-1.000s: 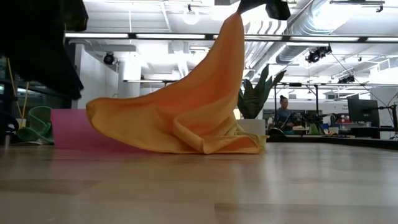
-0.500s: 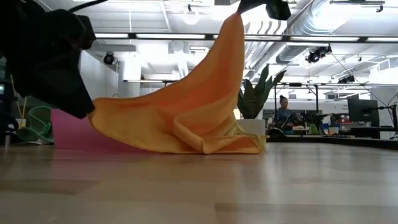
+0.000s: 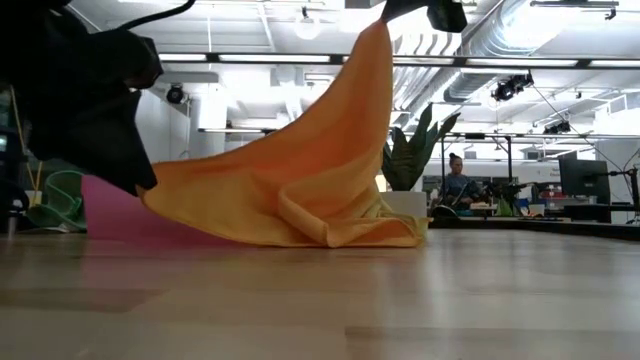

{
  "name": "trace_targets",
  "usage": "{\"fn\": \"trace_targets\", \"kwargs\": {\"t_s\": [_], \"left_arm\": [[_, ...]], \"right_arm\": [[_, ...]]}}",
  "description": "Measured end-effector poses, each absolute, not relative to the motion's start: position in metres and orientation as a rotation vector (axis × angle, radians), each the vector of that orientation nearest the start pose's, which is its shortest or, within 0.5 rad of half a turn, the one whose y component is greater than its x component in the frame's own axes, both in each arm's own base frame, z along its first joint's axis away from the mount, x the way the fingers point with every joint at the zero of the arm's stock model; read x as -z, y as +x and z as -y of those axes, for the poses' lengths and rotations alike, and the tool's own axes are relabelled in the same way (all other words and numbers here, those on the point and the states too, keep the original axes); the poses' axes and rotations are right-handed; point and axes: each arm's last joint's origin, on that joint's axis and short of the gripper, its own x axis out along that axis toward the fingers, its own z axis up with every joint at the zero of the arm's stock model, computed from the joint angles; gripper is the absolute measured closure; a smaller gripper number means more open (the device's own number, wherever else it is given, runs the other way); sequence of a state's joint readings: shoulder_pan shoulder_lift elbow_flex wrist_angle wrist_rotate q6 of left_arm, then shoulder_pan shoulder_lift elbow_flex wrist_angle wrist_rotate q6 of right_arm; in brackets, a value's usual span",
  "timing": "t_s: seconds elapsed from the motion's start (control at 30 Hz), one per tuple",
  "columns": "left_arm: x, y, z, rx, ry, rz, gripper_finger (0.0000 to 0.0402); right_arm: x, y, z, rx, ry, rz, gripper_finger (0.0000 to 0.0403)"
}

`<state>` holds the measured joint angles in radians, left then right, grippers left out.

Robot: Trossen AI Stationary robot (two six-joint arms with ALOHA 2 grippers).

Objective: Fold microfiber towels
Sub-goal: Fold the orange microfiber cloth

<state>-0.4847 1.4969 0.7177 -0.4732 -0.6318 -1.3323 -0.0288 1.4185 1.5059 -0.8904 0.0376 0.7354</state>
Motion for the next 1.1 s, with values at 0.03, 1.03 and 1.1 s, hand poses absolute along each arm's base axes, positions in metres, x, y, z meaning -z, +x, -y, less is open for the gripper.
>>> {"fn": "trace_targets", "kwargs": {"t_s": [0.03, 1.03, 1.1], "left_arm": [[-0.151, 0.225, 0.099, -0.747, -0.547, -0.76, 0.0297], [-0.372, 0.232, 0.049, -0.166, -0.396, -0.605, 0.0401], [-0.383, 0.226, 0.048, -0.151, -0.38, -0.64, 0.0401]], "right_arm": [[-0.376, 0.286, 0.009, 0.354, 0.69, -0.743, 0.0403], [-0.447, 0.165, -0.038, -0.032, 0.61, -0.927, 0.0403], [-0.449, 0.155, -0.039, 0.019, 0.602, -0.974, 0.0403]]}}
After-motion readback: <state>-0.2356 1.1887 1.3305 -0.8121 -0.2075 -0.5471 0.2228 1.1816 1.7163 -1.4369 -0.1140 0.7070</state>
